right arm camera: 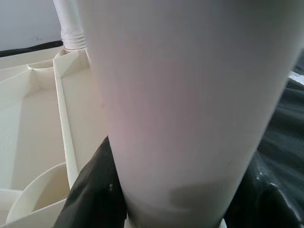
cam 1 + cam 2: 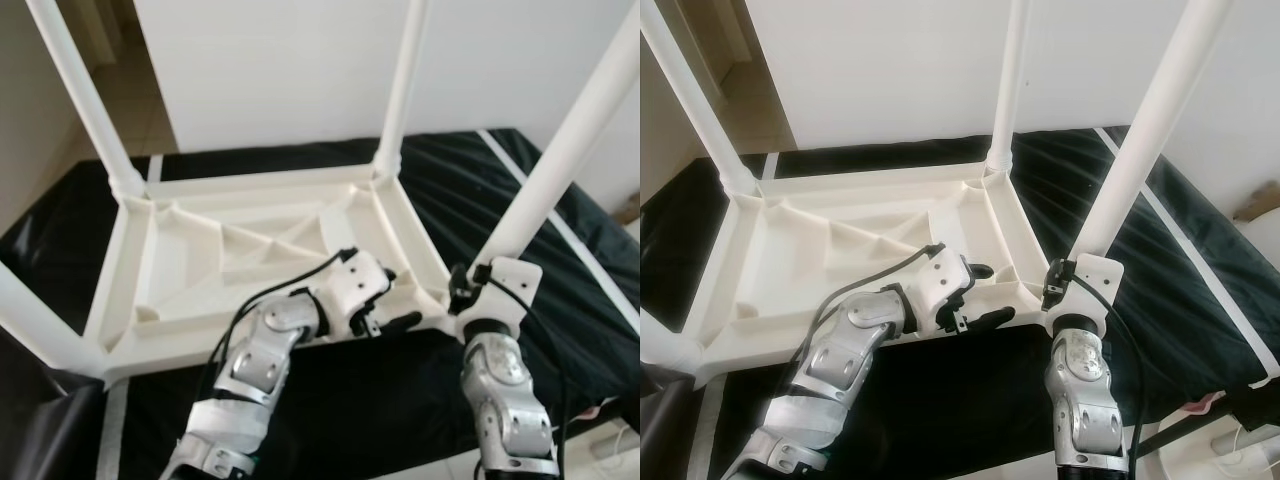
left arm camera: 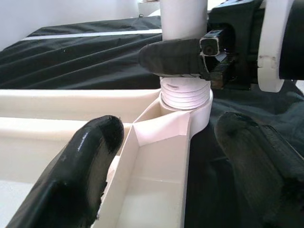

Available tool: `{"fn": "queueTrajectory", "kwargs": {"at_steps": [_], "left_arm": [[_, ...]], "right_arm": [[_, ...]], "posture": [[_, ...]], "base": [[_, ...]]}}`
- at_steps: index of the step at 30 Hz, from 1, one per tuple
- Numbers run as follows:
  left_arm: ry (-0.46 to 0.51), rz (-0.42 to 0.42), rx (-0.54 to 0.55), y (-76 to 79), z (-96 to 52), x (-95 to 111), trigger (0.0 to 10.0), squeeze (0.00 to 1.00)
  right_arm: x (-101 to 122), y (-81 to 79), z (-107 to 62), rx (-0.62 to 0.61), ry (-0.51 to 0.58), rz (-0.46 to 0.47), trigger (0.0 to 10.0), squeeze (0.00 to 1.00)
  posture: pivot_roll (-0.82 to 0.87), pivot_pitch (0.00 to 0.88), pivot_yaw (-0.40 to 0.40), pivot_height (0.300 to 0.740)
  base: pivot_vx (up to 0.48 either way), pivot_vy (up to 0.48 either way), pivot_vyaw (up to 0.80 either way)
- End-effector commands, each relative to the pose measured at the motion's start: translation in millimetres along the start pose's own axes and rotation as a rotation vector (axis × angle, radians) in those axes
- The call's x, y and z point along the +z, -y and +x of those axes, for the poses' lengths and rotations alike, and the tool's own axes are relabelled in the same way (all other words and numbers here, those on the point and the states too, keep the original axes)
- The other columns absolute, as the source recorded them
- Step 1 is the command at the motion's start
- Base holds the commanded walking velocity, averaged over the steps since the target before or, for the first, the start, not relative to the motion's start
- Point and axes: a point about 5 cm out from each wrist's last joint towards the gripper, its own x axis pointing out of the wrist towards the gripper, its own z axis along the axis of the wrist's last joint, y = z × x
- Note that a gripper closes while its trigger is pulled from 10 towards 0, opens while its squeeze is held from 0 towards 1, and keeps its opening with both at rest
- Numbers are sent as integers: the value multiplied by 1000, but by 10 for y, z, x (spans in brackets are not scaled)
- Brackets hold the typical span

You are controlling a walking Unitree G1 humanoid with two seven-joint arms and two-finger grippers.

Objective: Building children table

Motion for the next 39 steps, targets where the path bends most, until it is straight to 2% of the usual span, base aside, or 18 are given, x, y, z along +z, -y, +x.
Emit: {"fn": "queueTrajectory", "kwargs": {"at_steps": [1, 2, 13, 15, 16, 17, 19, 20, 21, 22, 23, 25, 26, 27, 28, 29, 37, 39], "left_arm": [[2, 23, 185, -63, -8, 14, 10000, 0], [3, 20, 186, -58, -5, 15, 10000, 0], [6, 16, 196, -60, 2, 17, 10000, 0], [6, 18, 194, -58, 10, 18, 10000, 0], [6, 18, 194, -58, 10, 18, 10000, 0], [8, 21, 192, -57, 15, 20, 10000, 0], [8, 21, 192, -57, 15, 20, 10000, 0], [8, 20, 186, -55, 20, 20, 10000, 0], [8, 16, 174, -47, 22, 18, 10000, 0], [8, 16, 174, -47, 22, 18, 10000, 0], [3, 10, 141, -22, 13, 9, 10000, 0], [3, 10, 141, -22, 13, 9, 10000, 0], [2, 11, 128, -8, 7, 4, 10000, 0], [2, 11, 128, -8, 7, 4, 10000, 0], [0, 16, 121, -1, 3, 2, 10000, 0], [-2, 19, 120, -4, 5, 3, 10000, 0], [-4, 21, 119, -11, 4, 6, 10000, 0], [-4, 24, 118, -13, -2, 11, 10000, 0]], "right_arm": [[-287, -139, -91, 14, -162, 65, 10000, 259], [-280, -143, -94, 10, -156, 67, 10000, 1000], [-172, -80, -40, 54, -87, 49, 10000, 1000], [-142, 27, -17, 107, -62, 15, 10000, 1000], [-142, 27, -17, 107, -62, 15, 10000, 1000], [-138, 94, -6, 138, -56, -13, 10000, 1000], [-138, 94, -6, 138, -56, -13, 10000, 1000], [-143, 165, 9, 170, -56, -46, 10000, 1000], [-149, 206, 23, 213, -58, -77, 10000, 0], [-149, 206, 23, 213, -58, -77, 10000, 0], [-134, 241, 44, 304, -57, -104, 10000, 0], [-134, 241, 44, 304, -57, -104, 10000, 0], [-120, 250, 57, 354, -54, -135, 10000, 0], [-120, 250, 57, 354, -54, -135, 10000, 0], [-106, 266, 76, 400, -54, -170, 10000, 0], [-28, 303, 141, 485, -32, -243, 10000, 0], [139, 366, 271, 582, 7, -301, 10000, 0], [203, 400, 349, 629, 13, -342, 10000, 0]], "posture": [[-51, 8, -17, 740], [-50, 5, -20, 740], [-50, 0, -23, 740], [-55, 0, -23, 740], [-55, 0, -23, 740], [-56, 0, -24, 740], [-56, 0, -24, 740], [-56, 0, -24, 740], [-55, 0, -24, 740], [-55, 0, -24, 740], [-54, 0, -23, 740], [-54, 0, -23, 740], [-54, 0, -21, 740], [-54, 0, -21, 740], [-54, 0, -22, 740], [-53, 0, -19, 740], [-52, 2, -18, 740], [-48, 3, -16, 740]], "base": [[0, 0, 0], [0, 0, 0], [0, 0, 0], [0, 0, 0], [0, 0, 0], [0, 0, 0], [0, 0, 0], [0, 0, 0], [0, 0, 0], [0, 0, 0], [0, 0, 0], [0, 0, 0], [0, 0, 0], [0, 0, 0], [0, 0, 0], [0, 0, 0], [0, 0, 0], [0, 0, 0]]}}
